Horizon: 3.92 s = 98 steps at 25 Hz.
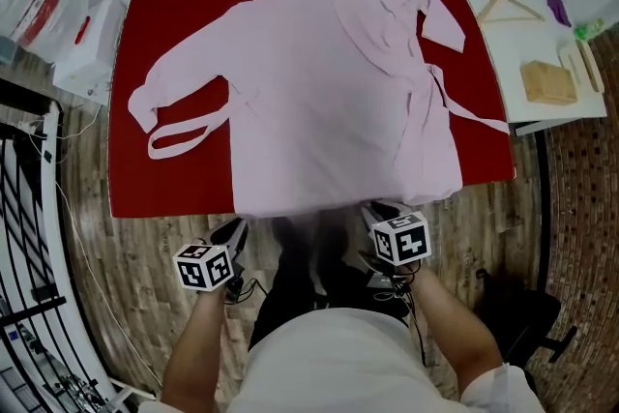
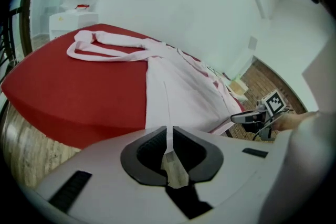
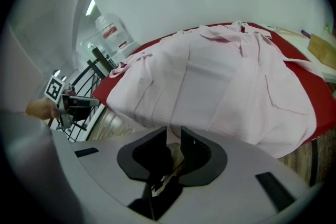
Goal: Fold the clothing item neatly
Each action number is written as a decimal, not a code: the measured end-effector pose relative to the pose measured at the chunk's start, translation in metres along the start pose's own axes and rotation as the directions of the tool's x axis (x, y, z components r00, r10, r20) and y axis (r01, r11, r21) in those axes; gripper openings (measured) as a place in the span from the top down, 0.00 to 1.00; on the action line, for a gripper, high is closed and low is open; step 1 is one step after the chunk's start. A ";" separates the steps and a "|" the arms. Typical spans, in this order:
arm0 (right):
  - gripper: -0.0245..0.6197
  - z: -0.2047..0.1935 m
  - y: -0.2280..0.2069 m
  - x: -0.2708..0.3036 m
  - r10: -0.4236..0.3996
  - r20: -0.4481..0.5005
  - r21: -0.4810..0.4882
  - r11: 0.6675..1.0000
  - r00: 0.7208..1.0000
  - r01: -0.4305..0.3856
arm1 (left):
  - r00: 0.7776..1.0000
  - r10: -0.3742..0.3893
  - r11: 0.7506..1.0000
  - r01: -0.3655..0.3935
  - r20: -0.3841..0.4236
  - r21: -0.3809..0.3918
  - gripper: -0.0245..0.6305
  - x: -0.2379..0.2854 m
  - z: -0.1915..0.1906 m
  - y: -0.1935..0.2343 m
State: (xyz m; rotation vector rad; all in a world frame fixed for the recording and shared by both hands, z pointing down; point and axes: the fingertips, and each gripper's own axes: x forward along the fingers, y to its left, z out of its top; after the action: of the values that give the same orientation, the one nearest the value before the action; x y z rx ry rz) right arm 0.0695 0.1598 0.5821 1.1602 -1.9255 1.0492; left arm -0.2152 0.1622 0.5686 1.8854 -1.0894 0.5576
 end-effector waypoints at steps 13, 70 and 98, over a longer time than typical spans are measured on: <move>0.86 0.012 -0.036 -0.021 -0.071 0.092 0.027 0.997 0.993 0.069 | 0.991 -0.135 0.964 0.133 -0.007 0.231 0.94 0.045 0.078 -0.090; 0.92 0.011 -0.068 -0.029 -0.584 -0.026 0.334 0.760 0.811 0.558 | 0.915 -0.180 -0.217 0.322 -0.362 0.922 0.94 0.332 0.247 -0.248; 0.93 -0.032 0.010 -0.031 -0.407 -0.037 0.196 0.893 0.913 0.406 | 0.934 -0.164 -0.322 0.252 -0.316 0.913 0.95 0.267 0.273 -0.145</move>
State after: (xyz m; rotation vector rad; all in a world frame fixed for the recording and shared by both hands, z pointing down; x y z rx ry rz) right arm 0.0769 0.2033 0.5684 1.5964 -1.5066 1.0184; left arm 0.0365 -0.1590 0.5495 3.3494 0.2761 1.6478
